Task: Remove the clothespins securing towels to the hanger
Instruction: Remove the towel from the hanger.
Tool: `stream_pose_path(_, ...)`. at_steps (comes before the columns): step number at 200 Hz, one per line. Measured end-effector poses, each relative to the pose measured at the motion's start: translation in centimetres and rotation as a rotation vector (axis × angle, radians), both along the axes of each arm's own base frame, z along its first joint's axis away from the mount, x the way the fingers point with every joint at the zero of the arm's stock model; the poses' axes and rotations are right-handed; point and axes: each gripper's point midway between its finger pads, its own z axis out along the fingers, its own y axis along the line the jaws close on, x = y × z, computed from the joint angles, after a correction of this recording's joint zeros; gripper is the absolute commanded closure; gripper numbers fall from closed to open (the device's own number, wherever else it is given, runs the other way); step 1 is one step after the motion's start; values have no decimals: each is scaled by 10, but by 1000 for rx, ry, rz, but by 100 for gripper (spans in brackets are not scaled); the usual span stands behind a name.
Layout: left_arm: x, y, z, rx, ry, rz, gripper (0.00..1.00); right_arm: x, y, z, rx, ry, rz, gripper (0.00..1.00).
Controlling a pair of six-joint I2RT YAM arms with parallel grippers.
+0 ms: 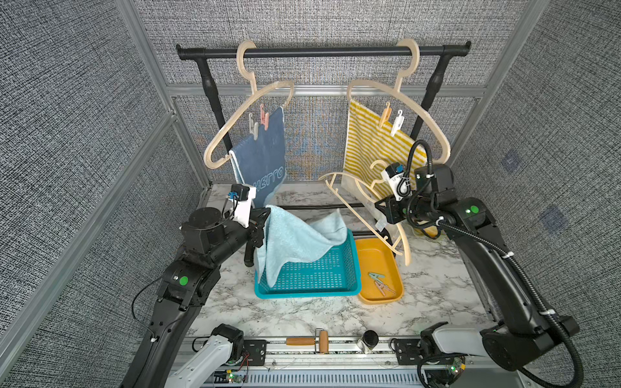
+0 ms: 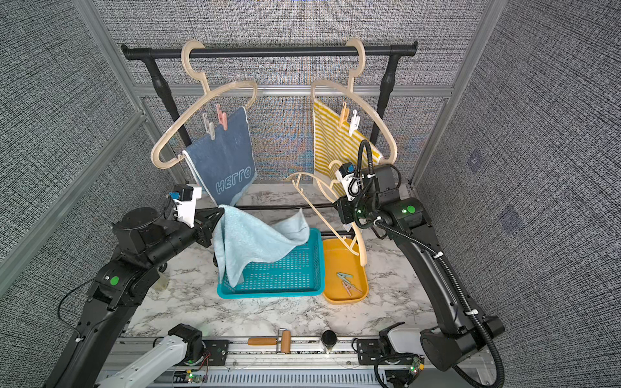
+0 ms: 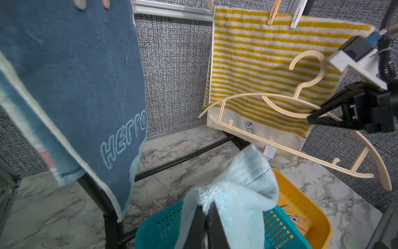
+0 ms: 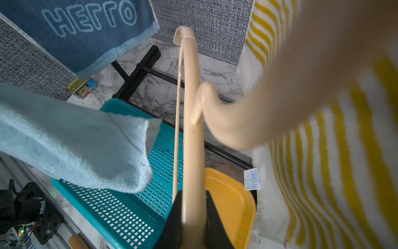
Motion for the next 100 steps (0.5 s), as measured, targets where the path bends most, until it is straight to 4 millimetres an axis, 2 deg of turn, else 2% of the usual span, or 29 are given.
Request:
stream_pose_path(25,1,-2,-2,0,7,-10,100,-1,-2,13,4,-27,-7,100)
stream_pose_path(49,1,-7,0,-10,0,-39,100,-1,-2,16,8,-34,-6,100)
stream_pose_path(100,1,-32,-23,-32,67,-173,100,-5,5,16,35,-23,29,100)
